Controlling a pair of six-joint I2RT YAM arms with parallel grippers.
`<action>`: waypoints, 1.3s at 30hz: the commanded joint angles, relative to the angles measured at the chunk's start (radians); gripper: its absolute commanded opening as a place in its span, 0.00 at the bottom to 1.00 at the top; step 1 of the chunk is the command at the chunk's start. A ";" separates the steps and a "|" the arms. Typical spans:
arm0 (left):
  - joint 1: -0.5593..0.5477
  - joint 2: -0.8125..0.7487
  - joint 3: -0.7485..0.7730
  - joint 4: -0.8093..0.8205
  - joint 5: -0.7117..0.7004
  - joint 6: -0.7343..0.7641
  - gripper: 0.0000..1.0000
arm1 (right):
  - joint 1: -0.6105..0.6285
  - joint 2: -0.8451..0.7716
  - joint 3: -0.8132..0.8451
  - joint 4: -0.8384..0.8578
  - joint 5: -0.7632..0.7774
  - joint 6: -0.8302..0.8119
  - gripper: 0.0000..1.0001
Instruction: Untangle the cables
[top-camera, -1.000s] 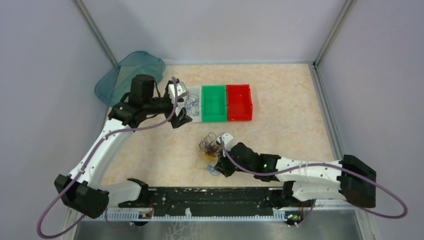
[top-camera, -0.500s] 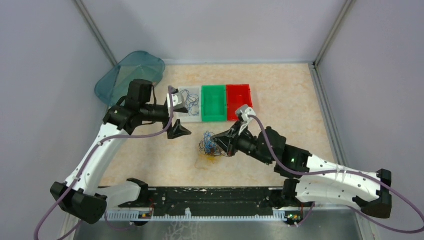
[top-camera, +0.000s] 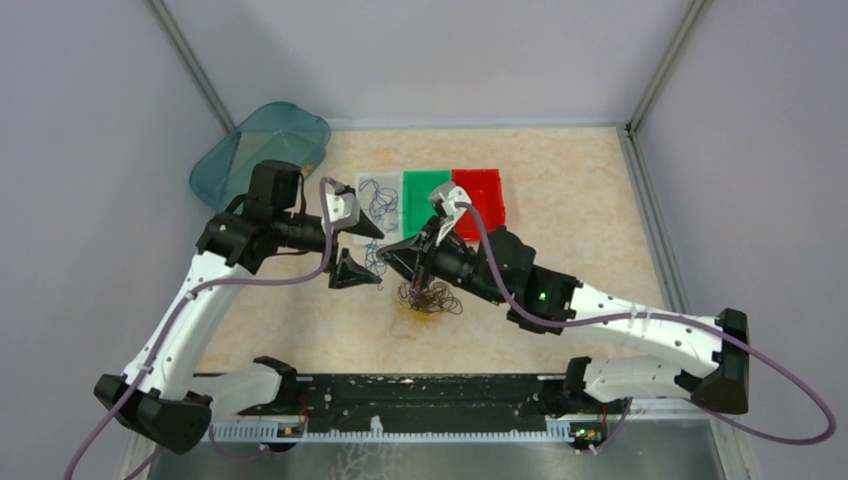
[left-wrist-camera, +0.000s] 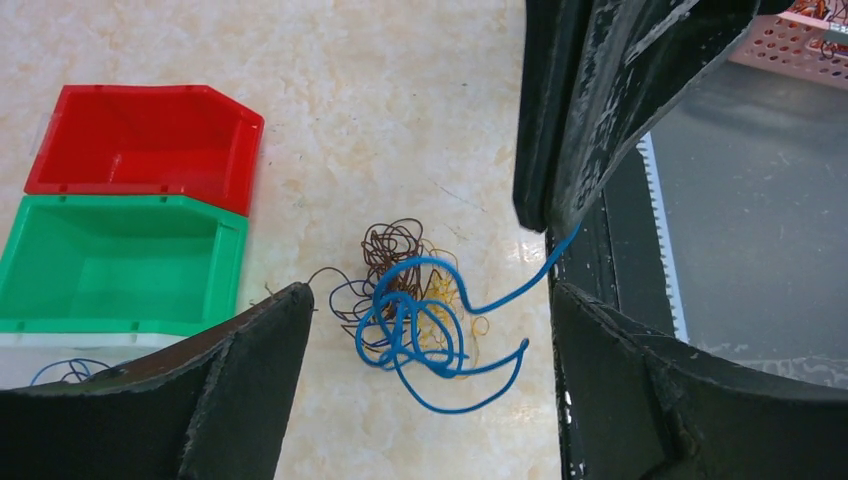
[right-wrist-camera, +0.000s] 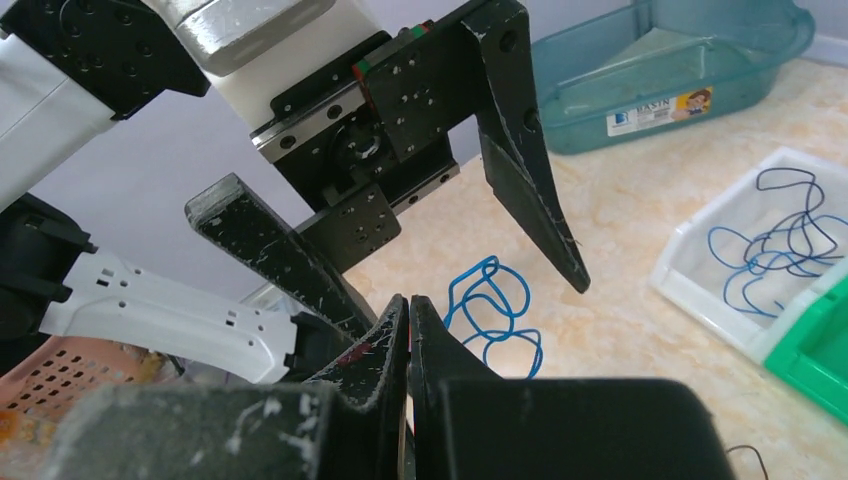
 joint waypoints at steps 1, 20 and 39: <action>-0.006 -0.043 0.013 -0.020 0.030 0.043 0.90 | -0.005 0.036 0.073 0.102 -0.059 -0.006 0.00; -0.005 0.011 -0.069 0.333 -0.557 -0.117 0.02 | -0.029 -0.021 -0.046 0.038 0.173 0.046 0.66; -0.003 0.434 -0.072 0.757 -0.929 0.086 0.01 | -0.132 -0.193 -0.281 -0.235 0.503 0.233 0.68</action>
